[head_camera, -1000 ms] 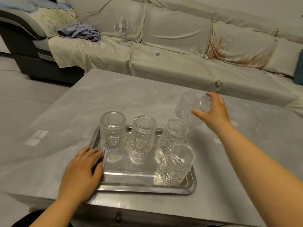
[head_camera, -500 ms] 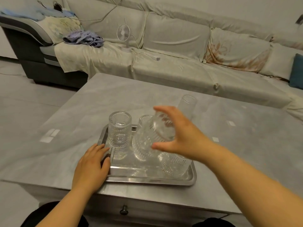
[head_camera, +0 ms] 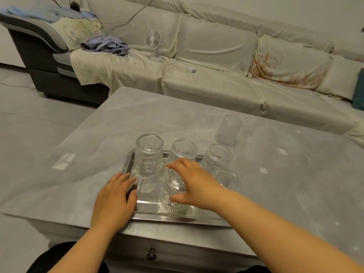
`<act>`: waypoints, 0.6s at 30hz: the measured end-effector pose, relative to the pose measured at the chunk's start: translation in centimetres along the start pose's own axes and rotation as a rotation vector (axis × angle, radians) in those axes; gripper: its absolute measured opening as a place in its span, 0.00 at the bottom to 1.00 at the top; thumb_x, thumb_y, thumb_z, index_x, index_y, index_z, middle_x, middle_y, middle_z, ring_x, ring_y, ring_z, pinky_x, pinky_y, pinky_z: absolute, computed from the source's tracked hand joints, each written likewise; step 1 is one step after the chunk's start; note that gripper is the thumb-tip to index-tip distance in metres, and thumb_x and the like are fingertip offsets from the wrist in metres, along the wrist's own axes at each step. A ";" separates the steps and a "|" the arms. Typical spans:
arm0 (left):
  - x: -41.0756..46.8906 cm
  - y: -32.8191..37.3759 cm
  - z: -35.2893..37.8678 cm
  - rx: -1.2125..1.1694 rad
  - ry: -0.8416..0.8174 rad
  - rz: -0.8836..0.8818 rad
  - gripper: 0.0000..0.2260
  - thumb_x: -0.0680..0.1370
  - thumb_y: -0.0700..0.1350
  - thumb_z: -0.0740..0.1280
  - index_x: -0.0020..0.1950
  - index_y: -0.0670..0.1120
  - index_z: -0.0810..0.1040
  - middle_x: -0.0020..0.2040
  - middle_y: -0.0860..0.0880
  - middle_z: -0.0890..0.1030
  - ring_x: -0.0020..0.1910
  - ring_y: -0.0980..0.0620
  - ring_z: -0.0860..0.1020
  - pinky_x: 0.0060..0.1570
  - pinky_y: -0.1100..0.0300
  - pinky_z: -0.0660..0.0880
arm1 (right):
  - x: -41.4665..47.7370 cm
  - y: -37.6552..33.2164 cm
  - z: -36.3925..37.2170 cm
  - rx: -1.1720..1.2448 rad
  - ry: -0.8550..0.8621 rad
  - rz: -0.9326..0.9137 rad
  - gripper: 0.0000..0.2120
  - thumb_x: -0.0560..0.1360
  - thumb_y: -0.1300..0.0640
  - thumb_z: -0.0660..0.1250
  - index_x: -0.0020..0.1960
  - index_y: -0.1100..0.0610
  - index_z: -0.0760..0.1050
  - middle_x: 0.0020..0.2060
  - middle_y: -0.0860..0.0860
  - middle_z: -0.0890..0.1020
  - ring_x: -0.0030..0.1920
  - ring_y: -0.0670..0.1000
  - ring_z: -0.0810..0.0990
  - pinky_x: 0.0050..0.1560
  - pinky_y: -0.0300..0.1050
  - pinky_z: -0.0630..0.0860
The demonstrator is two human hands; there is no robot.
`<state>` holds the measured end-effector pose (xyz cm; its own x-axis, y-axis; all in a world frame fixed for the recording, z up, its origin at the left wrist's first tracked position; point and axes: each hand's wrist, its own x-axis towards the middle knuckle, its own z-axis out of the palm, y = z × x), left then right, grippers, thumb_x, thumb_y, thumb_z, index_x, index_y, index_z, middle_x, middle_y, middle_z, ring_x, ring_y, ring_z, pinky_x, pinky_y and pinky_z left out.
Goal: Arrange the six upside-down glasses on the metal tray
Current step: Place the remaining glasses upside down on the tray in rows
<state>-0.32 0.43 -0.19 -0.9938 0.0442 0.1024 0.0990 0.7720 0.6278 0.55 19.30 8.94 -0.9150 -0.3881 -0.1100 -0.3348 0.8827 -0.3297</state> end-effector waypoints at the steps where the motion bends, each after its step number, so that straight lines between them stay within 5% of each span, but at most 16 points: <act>1: 0.0 0.0 0.0 0.002 -0.002 0.000 0.17 0.76 0.45 0.59 0.64 0.49 0.69 0.70 0.48 0.68 0.72 0.50 0.59 0.69 0.49 0.59 | 0.1 0.0 0.0 0.012 -0.002 0.014 0.35 0.68 0.52 0.69 0.70 0.50 0.56 0.69 0.52 0.62 0.68 0.53 0.60 0.65 0.51 0.66; 9: -0.1 0.0 -0.2 0.001 -0.026 -0.004 0.18 0.75 0.46 0.61 0.65 0.49 0.68 0.70 0.48 0.67 0.71 0.49 0.59 0.69 0.48 0.59 | -0.2 0.1 -0.6 -0.024 0.030 -0.002 0.33 0.68 0.48 0.68 0.69 0.50 0.58 0.69 0.51 0.63 0.68 0.53 0.59 0.64 0.52 0.65; 13: 0.0 0.2 -0.7 -0.089 -0.017 -0.061 0.19 0.73 0.44 0.64 0.64 0.48 0.69 0.70 0.47 0.68 0.68 0.46 0.64 0.66 0.45 0.63 | -0.3 0.9 -3.0 0.015 0.252 -0.014 0.25 0.69 0.48 0.66 0.64 0.52 0.66 0.65 0.51 0.69 0.65 0.52 0.64 0.62 0.49 0.65; 18: 0.2 0.5 -0.8 -0.111 0.008 -0.120 0.20 0.74 0.44 0.64 0.65 0.46 0.68 0.70 0.45 0.67 0.68 0.43 0.66 0.66 0.44 0.63 | 1.6 5.7 -5.8 -0.001 0.443 0.185 0.21 0.71 0.52 0.65 0.62 0.55 0.69 0.64 0.54 0.70 0.65 0.55 0.64 0.62 0.49 0.64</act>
<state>-0.47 0.32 0.73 -0.9984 -0.0493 0.0271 -0.0149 0.6967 0.7172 -4.14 25.28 12.29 -0.9669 -0.0748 0.2438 -0.1577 0.9267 -0.3410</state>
